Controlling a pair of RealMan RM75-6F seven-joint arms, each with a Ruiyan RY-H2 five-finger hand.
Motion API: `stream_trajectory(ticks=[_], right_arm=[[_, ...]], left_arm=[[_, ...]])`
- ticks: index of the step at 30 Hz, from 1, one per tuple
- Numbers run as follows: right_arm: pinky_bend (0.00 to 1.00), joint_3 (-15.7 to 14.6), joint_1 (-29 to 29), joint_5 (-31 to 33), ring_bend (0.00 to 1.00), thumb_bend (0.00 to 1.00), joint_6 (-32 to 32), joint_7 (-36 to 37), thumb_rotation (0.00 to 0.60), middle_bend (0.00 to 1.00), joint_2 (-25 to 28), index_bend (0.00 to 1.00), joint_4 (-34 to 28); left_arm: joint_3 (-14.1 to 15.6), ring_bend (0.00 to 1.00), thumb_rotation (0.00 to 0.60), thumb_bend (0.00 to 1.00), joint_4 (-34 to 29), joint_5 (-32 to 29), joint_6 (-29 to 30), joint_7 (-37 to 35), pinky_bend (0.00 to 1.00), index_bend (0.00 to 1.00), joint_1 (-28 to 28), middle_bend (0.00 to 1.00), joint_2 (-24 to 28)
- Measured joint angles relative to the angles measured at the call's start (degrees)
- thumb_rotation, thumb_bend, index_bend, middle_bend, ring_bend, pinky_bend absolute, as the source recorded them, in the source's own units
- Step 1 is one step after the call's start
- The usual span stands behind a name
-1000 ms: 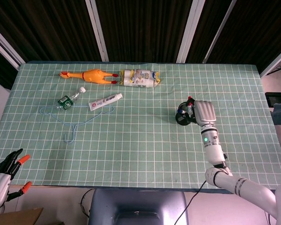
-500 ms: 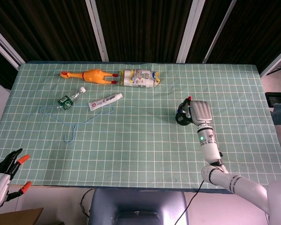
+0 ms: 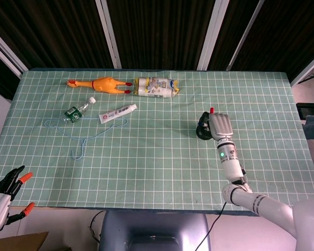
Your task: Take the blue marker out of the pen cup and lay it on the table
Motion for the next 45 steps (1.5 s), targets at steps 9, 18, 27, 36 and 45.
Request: stream_trajectory(ticks=[9,18,27,36,45], right_arm=[[1.0,-0.6,-0.3,-0.4,1.0,0.56,-0.2,1.2,0.6,1.0,-0.1,0.65,1.2],[1.0,-0.9,-0.5,-1.6,1.0,0.9,0.0,2.7,0.6,1.0,-0.3,0.74,2.1],[1.0,-1.4,-0.9,-4.8,1.0,1.0,1.6,5.2,0.6,1.0,-0.2,0.81,2.5],[1.0,-1.4,-1.5,-7.7,1.0,1.0,4.1,7.1,0.6,1.0,0.6,0.84,1.0],[1.0,-1.5,-3.1,-13.8,1.0,1.0,12.1,6.7,0.6,1.0,4.1,0.85,-9.4]], left_arm=[[0.0,0.0,0.6,0.24,0.0,0.1,0.1,0.0,0.22,0.18,0.0,0.01,0.0],[0.0,0.0,0.6,0.25,0.0,0.0,0.0,0.0,0.22,0.17,0.0,0.01,0.0],[0.0,0.0,0.6,0.25,0.0,0.0,0.1,0.0,0.22,0.18,0.0,0.01,0.0],[0.0,0.0,0.6,0.24,0.0,0.1,0.1,0.0,0.22,0.17,0.0,0.01,0.0],[0.1,0.0,0.6,0.24,0.0,0.2,0.2,0.3,0.22,0.18,0.1,0.01,-0.1]])
